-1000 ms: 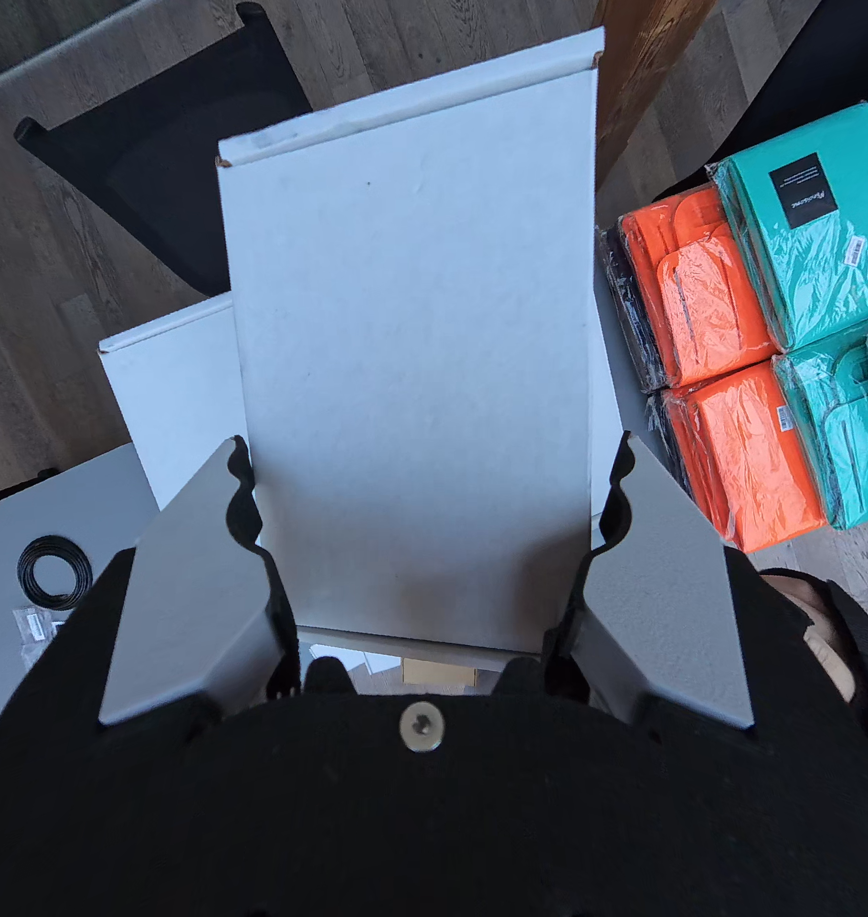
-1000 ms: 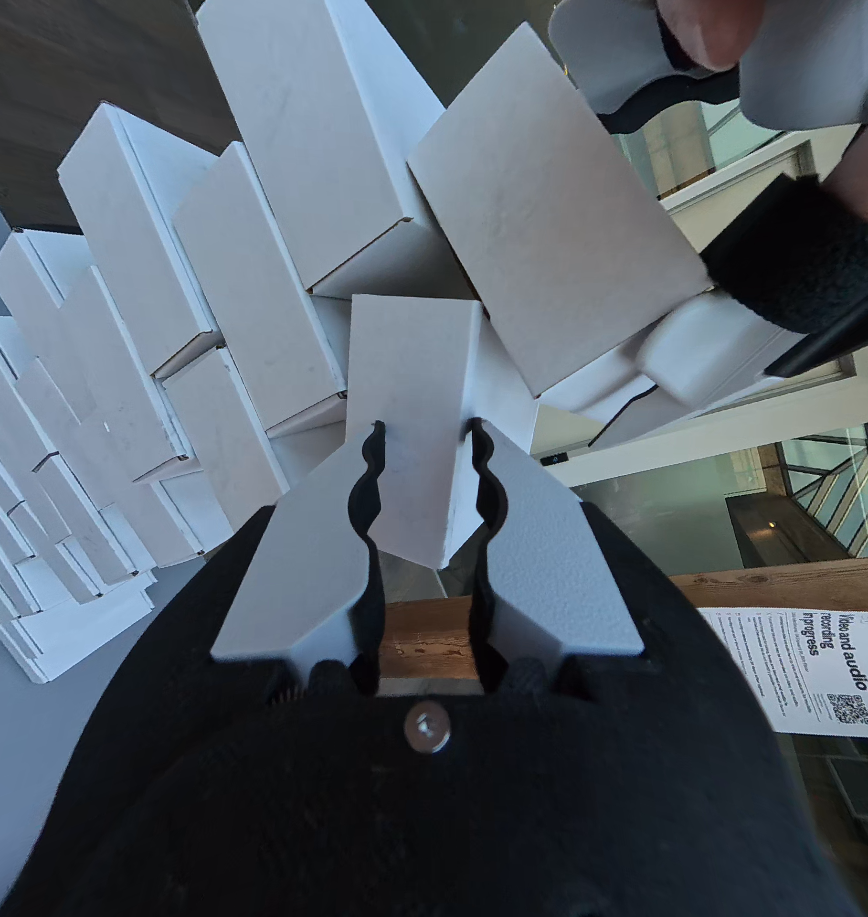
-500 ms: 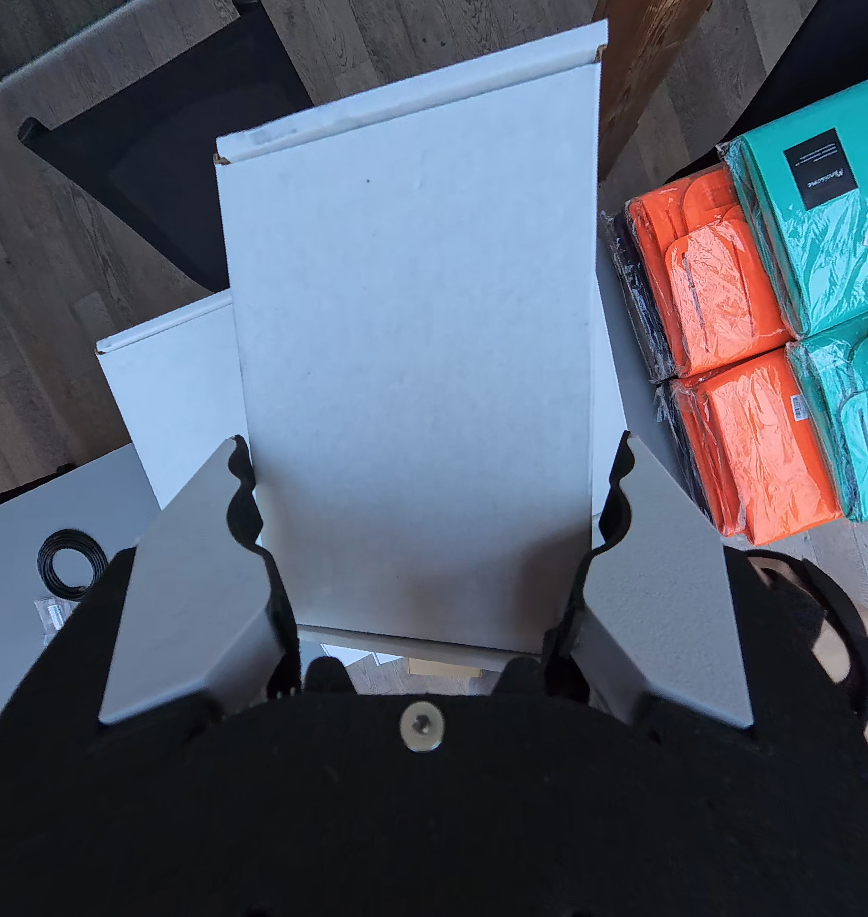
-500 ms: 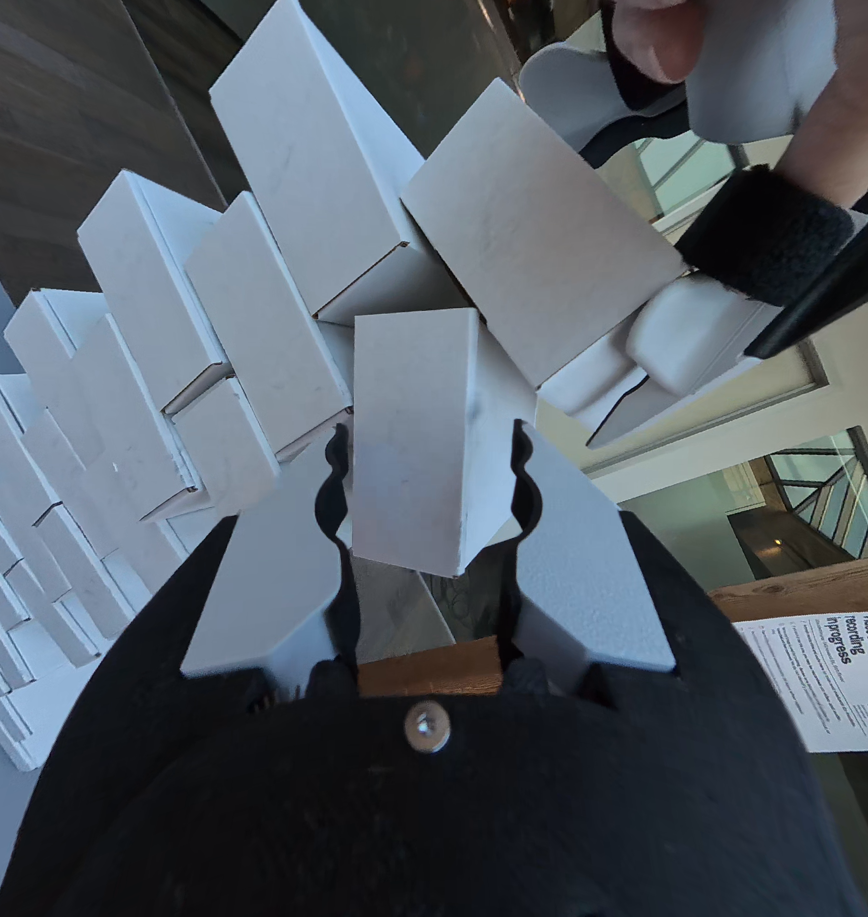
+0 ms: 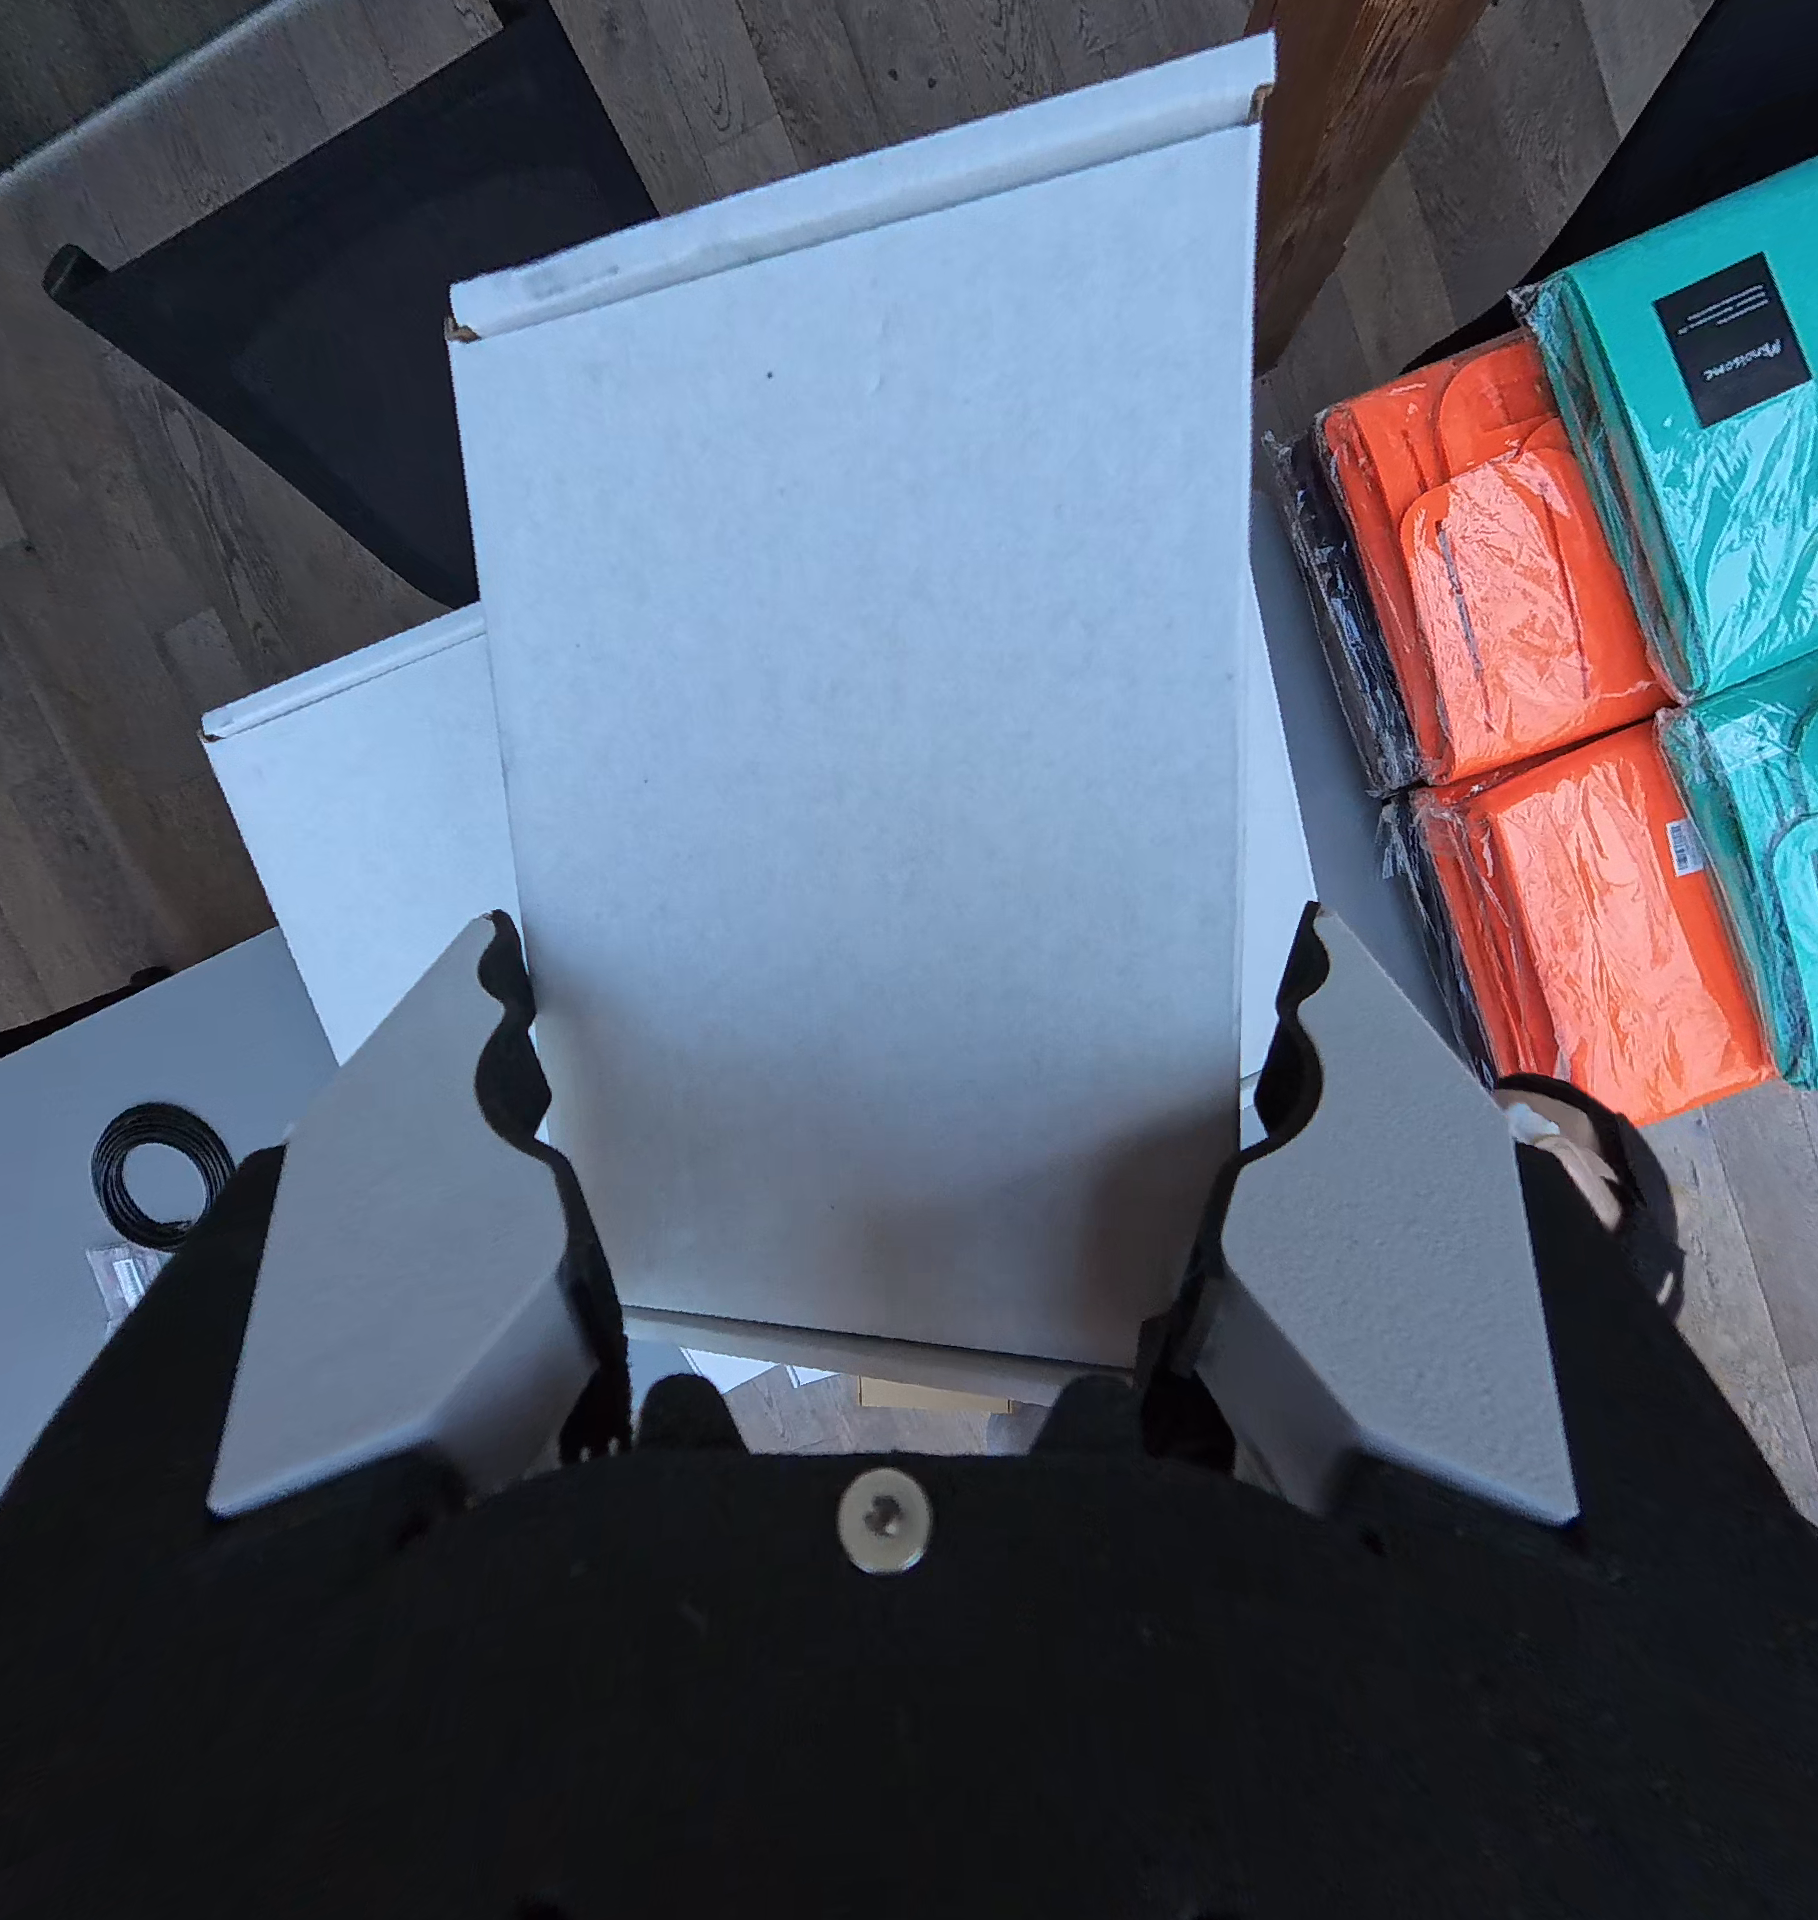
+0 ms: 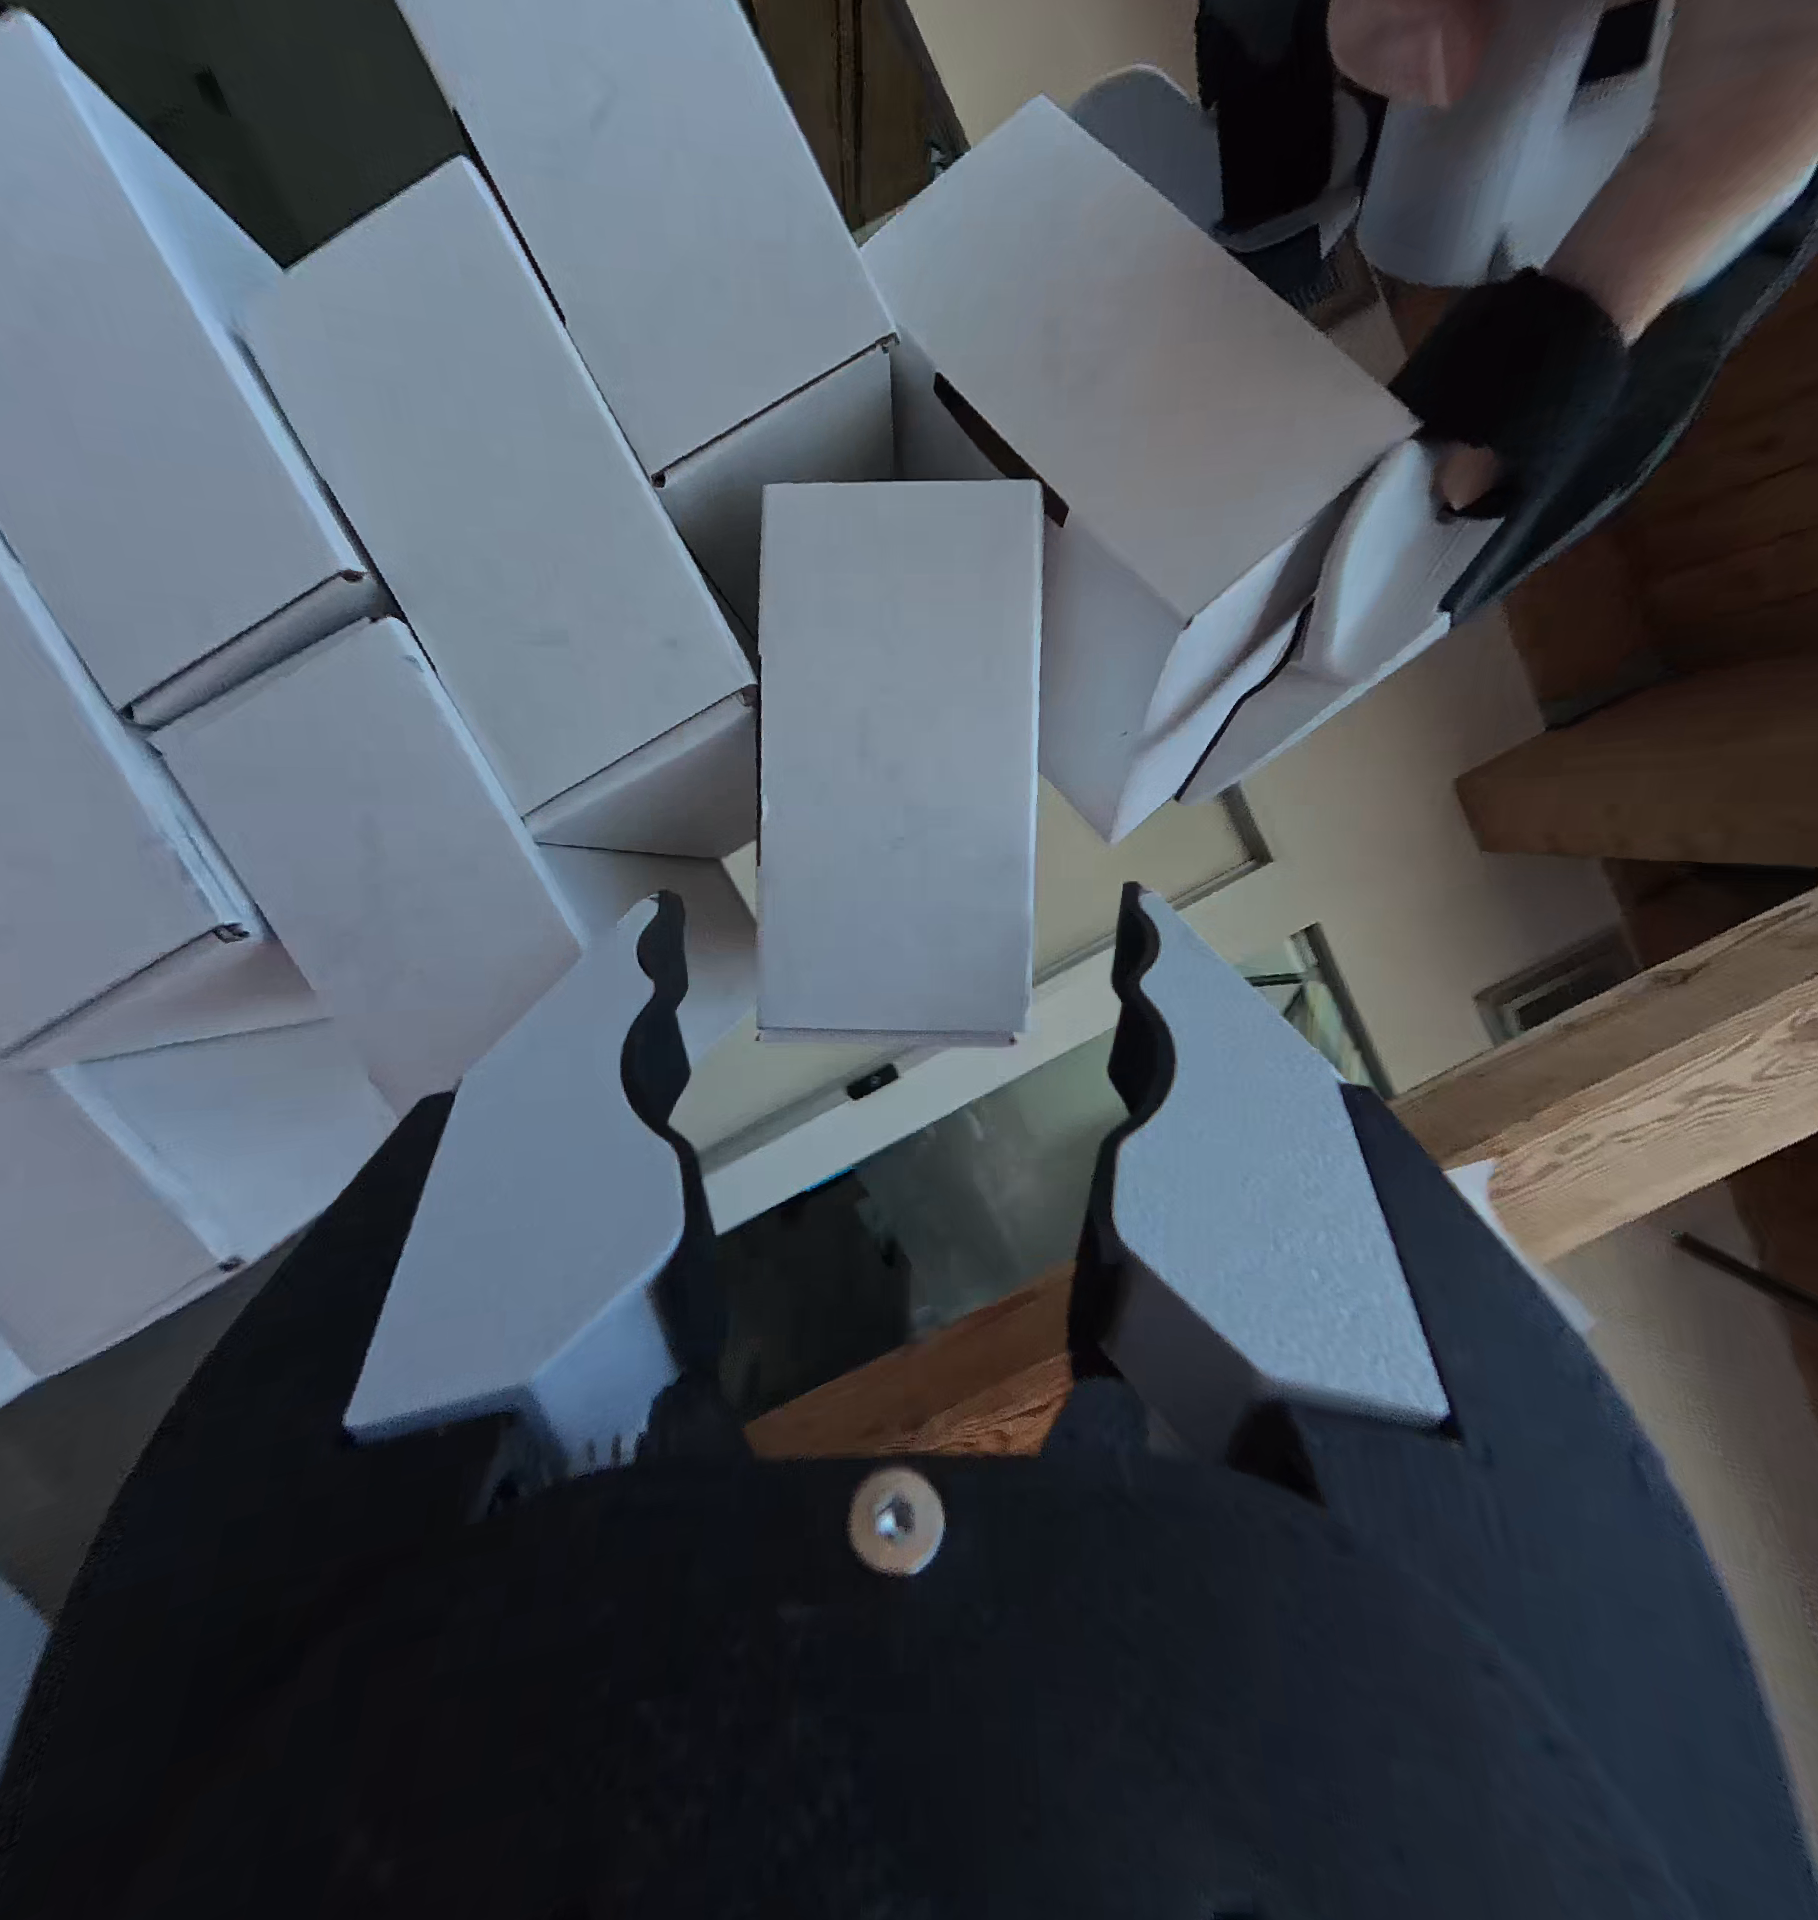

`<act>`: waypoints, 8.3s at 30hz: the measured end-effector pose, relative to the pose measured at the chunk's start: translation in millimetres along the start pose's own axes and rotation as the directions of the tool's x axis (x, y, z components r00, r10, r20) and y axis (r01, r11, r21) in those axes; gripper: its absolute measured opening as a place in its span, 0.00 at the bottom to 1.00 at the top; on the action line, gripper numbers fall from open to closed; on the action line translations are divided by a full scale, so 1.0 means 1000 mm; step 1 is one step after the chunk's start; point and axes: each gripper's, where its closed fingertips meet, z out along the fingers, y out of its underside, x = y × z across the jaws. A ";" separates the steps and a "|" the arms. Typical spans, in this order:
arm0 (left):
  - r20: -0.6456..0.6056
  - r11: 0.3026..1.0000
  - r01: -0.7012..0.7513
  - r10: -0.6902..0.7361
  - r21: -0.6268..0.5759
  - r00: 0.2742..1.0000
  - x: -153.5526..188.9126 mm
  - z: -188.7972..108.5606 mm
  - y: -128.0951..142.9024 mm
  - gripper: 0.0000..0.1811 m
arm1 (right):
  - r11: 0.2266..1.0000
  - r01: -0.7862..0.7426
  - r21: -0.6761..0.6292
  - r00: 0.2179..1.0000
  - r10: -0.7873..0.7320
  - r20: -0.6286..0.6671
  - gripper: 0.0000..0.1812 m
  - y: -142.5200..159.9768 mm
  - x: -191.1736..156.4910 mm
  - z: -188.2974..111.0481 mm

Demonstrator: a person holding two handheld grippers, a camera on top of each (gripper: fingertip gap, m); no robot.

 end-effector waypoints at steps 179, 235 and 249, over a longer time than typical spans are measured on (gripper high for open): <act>0.131 0.994 -0.083 0.073 0.073 0.989 0.002 0.007 -0.005 0.74 | 0.619 -0.785 0.001 0.596 0.756 -0.270 0.00 0.114 0.102 0.079; 0.127 0.992 -0.092 0.081 0.085 0.989 0.004 0.004 -0.001 0.75 | 0.498 -0.855 0.143 0.517 0.804 0.293 0.44 -0.026 0.084 0.004; 0.130 0.992 -0.095 0.084 0.079 0.988 0.004 0.004 -0.001 0.75 | 0.643 -0.764 -0.050 0.568 0.707 0.422 0.66 -0.029 0.041 0.058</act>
